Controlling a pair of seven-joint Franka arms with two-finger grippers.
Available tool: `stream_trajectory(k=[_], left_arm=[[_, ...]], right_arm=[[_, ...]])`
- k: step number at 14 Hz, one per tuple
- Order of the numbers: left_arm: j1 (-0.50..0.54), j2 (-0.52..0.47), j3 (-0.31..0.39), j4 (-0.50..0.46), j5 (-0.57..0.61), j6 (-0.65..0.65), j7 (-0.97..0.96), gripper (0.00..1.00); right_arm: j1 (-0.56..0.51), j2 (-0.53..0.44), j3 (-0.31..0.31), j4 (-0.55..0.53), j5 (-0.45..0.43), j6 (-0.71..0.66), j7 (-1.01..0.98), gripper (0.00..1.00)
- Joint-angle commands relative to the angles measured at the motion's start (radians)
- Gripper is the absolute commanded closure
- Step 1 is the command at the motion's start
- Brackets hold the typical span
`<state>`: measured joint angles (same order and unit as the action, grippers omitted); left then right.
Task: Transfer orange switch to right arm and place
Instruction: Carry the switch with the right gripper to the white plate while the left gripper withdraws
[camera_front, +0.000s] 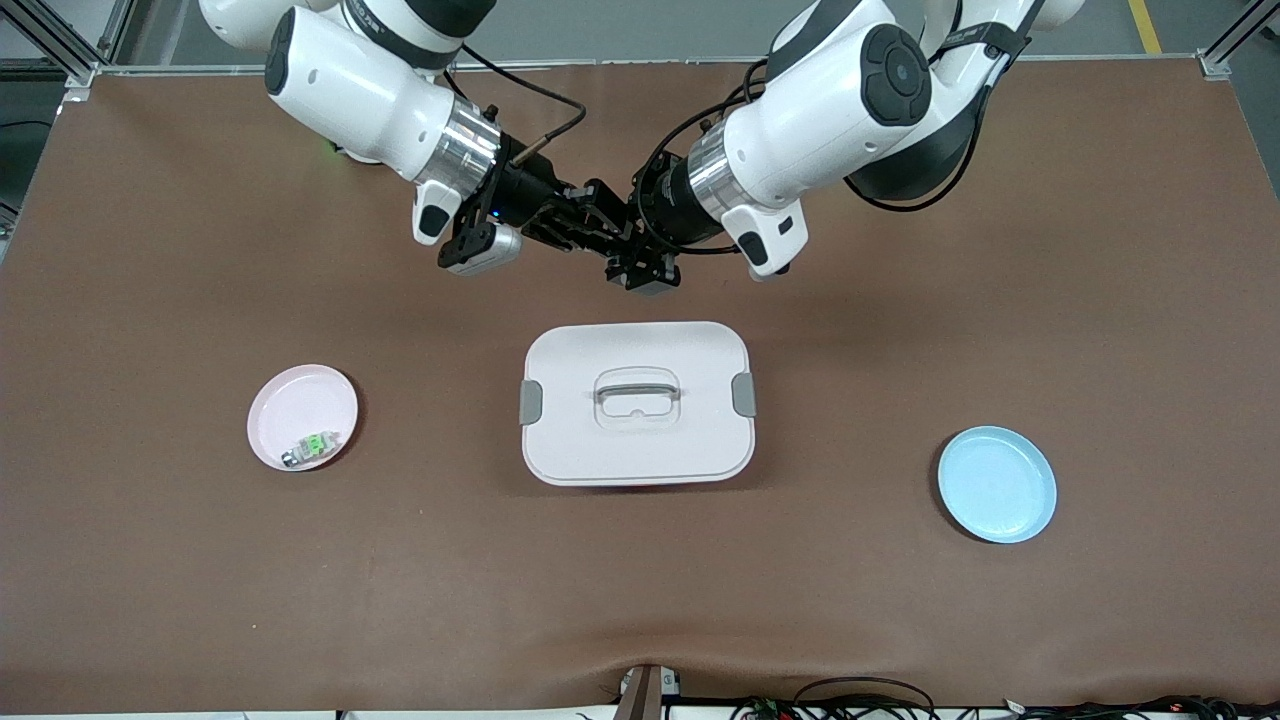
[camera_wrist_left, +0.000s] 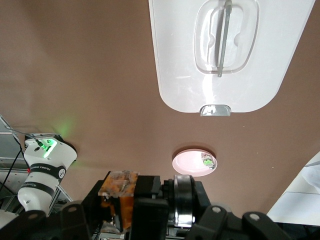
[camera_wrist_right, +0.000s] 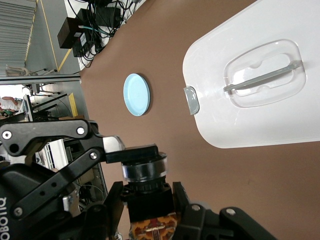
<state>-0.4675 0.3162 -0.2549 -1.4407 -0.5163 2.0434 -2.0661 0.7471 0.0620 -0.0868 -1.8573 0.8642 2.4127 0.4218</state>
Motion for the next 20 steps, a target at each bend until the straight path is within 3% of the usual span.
stream_trajectory(k=[1,4,9,12,14,17,20], left_arm=[[0.007,-0.008,0.000,0.016,0.027,0.006,-0.012,0.00],[0.010,-0.012,0.006,0.016,0.025,0.006,-0.012,0.00],[0.036,-0.029,0.008,0.011,0.033,0.004,0.073,0.00],[0.079,-0.035,0.008,0.005,0.033,-0.012,0.263,0.00],[0.105,-0.035,0.009,0.003,0.033,-0.057,0.445,0.00],[0.156,-0.034,0.009,0.002,0.054,-0.123,0.636,0.00],[0.199,-0.037,0.008,0.009,0.116,-0.210,0.708,0.00]], right_arm=[[0.012,0.022,-0.004,0.021,0.001,-0.007,0.018,1.00],[0.009,0.027,-0.004,0.021,-0.001,-0.009,0.015,1.00],[-0.029,0.029,-0.007,0.021,-0.144,-0.102,-0.124,1.00],[-0.078,0.024,-0.010,0.021,-0.273,-0.229,-0.282,1.00],[-0.124,0.021,-0.011,0.021,-0.405,-0.309,-0.420,1.00],[-0.199,0.013,-0.013,0.012,-0.509,-0.424,-0.612,1.00],[-0.241,0.013,-0.011,0.000,-0.661,-0.475,-0.745,1.00]])
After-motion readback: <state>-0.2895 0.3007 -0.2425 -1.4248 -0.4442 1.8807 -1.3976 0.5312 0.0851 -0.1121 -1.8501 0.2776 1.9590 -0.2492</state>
